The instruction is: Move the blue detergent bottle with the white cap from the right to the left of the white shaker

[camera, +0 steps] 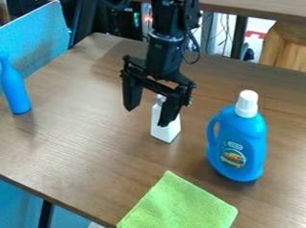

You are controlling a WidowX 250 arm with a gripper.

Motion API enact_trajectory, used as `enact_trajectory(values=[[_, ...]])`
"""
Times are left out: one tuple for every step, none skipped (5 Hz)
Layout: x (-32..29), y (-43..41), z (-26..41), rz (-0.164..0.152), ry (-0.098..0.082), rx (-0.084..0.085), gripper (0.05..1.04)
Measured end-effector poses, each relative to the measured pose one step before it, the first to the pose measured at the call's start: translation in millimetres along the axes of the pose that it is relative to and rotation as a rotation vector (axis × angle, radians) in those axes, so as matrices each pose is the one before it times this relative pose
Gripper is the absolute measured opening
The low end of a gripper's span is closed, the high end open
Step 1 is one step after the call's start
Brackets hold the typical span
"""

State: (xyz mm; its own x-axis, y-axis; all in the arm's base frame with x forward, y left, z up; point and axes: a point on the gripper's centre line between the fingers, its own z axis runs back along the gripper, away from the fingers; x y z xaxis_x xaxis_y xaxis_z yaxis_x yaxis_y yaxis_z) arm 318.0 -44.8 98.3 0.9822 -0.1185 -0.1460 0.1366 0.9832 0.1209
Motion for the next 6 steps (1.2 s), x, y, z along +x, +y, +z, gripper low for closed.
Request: enact_trajectory(values=[[-1.48, -1.93, -11.73, -0.0056, 0.0395, 0.0017, 1.001], [-4.91, 0.81, 10.52, -0.0178, -0.029, -0.0031, 1.001], [-9.85, 1.56, 27.36, -0.017, -0.0983, -0.004, 1.001], [5.39, -31.1, 8.18, -0.0655, -0.0608, -0.0116, 1.001], [11.47, -24.28, 14.82, -0.0631, -0.068, -0.0156, 1.001], [13.58, -27.51, 8.8, -0.0644, -0.0299, -0.0222, 1.001]])
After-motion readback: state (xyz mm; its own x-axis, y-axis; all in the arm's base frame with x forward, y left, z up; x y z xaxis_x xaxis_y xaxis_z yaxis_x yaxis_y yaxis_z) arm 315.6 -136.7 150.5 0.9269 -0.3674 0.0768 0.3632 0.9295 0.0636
